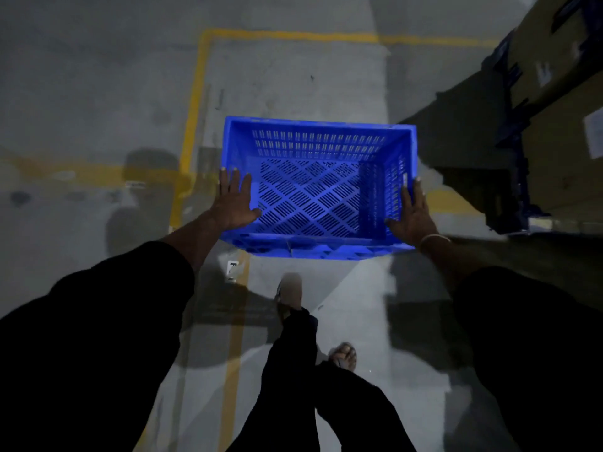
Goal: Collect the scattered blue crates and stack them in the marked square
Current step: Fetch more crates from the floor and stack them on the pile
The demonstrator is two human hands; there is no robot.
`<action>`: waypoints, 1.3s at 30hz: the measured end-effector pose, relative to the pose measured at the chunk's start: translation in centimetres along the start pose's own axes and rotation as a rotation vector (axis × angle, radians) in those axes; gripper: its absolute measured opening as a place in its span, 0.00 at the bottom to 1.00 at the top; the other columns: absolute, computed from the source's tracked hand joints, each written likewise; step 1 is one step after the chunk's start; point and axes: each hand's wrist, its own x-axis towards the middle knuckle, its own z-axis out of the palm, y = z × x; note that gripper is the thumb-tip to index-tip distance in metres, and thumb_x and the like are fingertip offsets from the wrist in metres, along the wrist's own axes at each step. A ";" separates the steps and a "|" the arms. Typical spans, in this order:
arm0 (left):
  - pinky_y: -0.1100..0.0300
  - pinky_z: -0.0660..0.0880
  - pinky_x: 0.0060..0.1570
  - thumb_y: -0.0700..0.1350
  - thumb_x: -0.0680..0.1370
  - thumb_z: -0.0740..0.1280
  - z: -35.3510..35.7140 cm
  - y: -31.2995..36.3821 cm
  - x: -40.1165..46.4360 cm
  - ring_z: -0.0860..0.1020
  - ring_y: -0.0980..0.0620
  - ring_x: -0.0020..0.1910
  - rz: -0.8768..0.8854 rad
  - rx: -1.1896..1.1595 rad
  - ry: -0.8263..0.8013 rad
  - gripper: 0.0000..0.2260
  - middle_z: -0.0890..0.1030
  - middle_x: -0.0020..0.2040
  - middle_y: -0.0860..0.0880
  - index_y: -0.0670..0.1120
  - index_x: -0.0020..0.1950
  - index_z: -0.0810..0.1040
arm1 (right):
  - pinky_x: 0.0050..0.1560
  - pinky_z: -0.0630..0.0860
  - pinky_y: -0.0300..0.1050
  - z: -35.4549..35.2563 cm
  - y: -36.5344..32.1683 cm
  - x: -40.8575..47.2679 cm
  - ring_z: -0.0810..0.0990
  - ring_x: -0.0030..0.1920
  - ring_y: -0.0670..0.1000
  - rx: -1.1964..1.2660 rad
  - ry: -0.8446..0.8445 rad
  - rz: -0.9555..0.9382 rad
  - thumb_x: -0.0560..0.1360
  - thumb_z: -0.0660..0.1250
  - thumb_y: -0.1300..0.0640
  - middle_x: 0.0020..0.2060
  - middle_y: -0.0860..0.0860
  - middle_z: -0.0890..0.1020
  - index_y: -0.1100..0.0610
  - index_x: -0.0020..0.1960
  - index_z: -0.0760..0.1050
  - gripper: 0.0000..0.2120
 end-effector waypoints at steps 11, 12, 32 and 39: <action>0.49 0.60 0.74 0.53 0.82 0.65 -2.8 12.7 -18.3 0.46 0.46 0.82 0.324 -0.261 -0.182 0.38 0.34 0.81 0.49 0.49 0.83 0.44 | 0.78 0.50 0.52 -5.5 -2.4 -20.9 0.50 0.79 0.60 0.279 0.028 0.230 0.68 0.61 0.37 0.79 0.61 0.53 0.61 0.80 0.51 0.48; 0.49 0.61 0.73 0.52 0.82 0.65 -3.3 13.7 -19.7 0.48 0.46 0.81 0.343 -0.272 -0.188 0.38 0.34 0.81 0.49 0.49 0.83 0.44 | 0.78 0.50 0.52 -6.0 -2.5 -22.8 0.50 0.79 0.60 0.295 0.048 0.229 0.69 0.61 0.38 0.79 0.61 0.53 0.60 0.80 0.51 0.47; 0.54 0.51 0.78 0.52 0.80 0.68 -4.2 29.7 -27.3 0.50 0.48 0.81 0.961 0.017 -0.433 0.37 0.45 0.83 0.46 0.49 0.83 0.49 | 0.78 0.53 0.52 -2.3 -6.0 -48.7 0.50 0.80 0.53 0.716 0.575 0.811 0.74 0.69 0.40 0.80 0.54 0.50 0.55 0.81 0.49 0.45; 0.44 0.64 0.74 0.56 0.78 0.68 -0.5 33.0 -31.5 0.59 0.46 0.79 1.150 0.199 -0.610 0.38 0.47 0.83 0.49 0.52 0.82 0.51 | 0.77 0.55 0.53 3.8 -10.3 -57.9 0.52 0.79 0.53 0.862 0.776 1.131 0.75 0.69 0.41 0.80 0.52 0.53 0.52 0.80 0.51 0.43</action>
